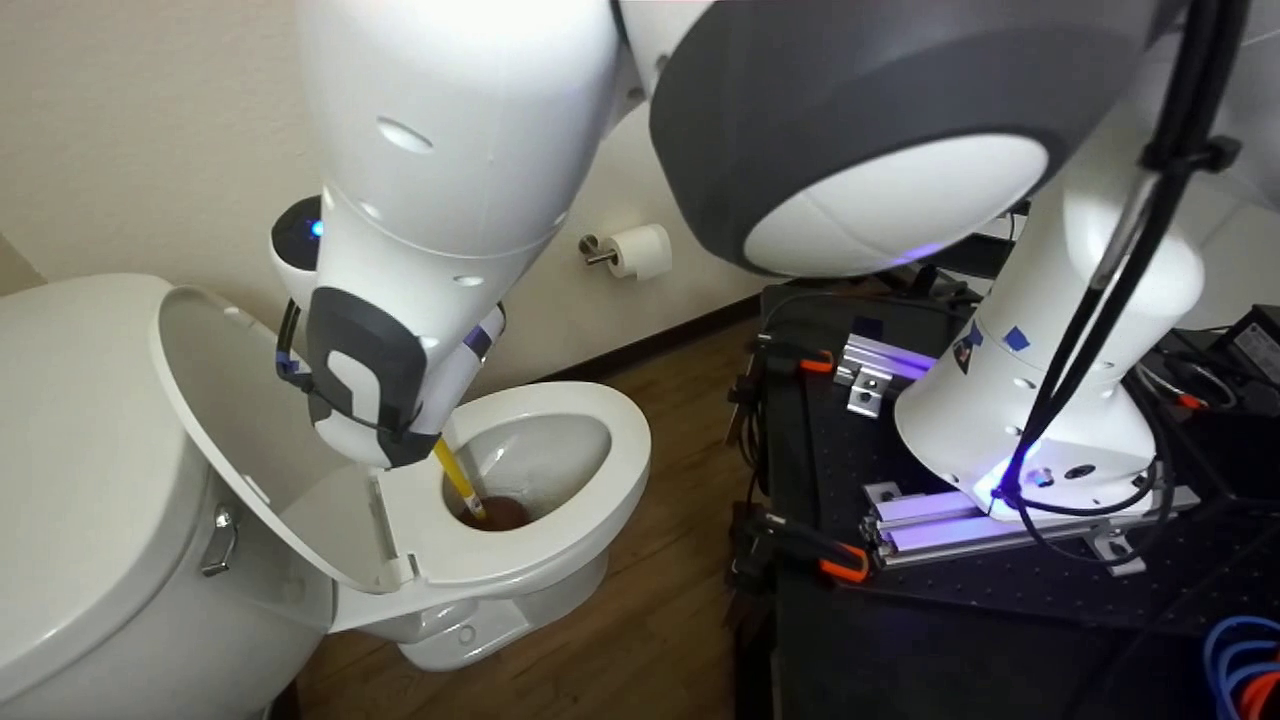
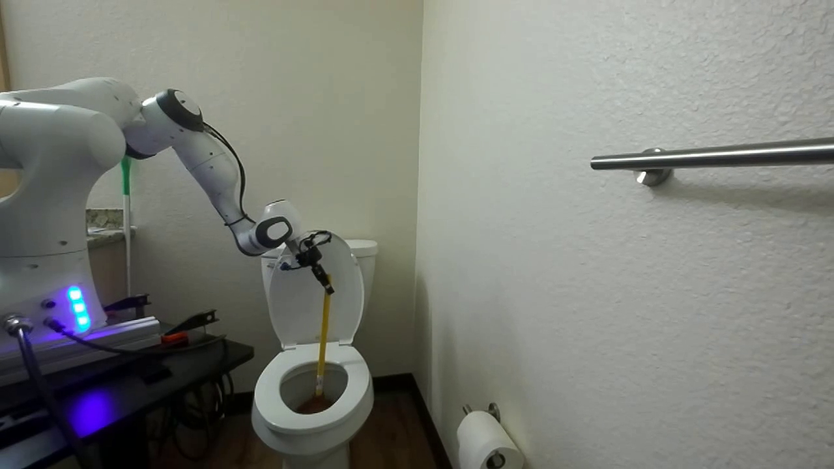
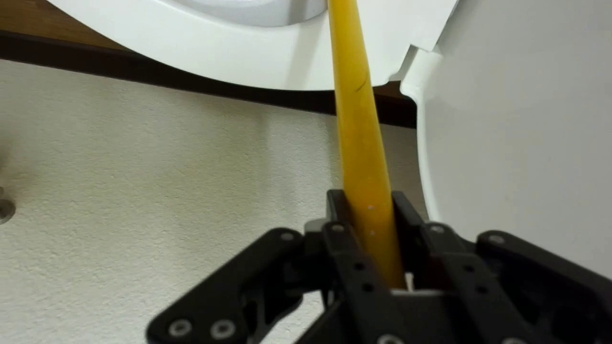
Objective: Use the plunger to plunge the toilet.
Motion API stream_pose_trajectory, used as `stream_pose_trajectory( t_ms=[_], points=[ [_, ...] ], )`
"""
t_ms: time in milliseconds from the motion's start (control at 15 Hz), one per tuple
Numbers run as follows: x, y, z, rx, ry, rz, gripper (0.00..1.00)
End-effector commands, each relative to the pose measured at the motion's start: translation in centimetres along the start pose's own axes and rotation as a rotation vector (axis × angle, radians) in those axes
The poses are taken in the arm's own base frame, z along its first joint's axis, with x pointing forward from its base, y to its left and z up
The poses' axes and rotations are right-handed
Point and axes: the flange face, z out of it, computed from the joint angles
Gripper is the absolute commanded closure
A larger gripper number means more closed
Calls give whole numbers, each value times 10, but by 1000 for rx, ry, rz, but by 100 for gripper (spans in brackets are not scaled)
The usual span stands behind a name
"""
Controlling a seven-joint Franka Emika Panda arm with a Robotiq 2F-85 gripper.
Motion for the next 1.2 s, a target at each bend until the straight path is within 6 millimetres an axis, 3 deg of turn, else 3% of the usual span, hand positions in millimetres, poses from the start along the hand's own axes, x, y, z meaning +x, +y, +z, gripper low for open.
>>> stream_pose_trajectory(
  t_ms=[0,400,667,867,1133],
  points=[
    [24,19,-16,36,18,91,94],
    [37,74,-41,22,104,251,94],
    [43,94,-56,-2,151,311,94],
    [37,72,-42,7,113,277,94],
    [14,15,-11,46,-18,160,94]
  ],
)
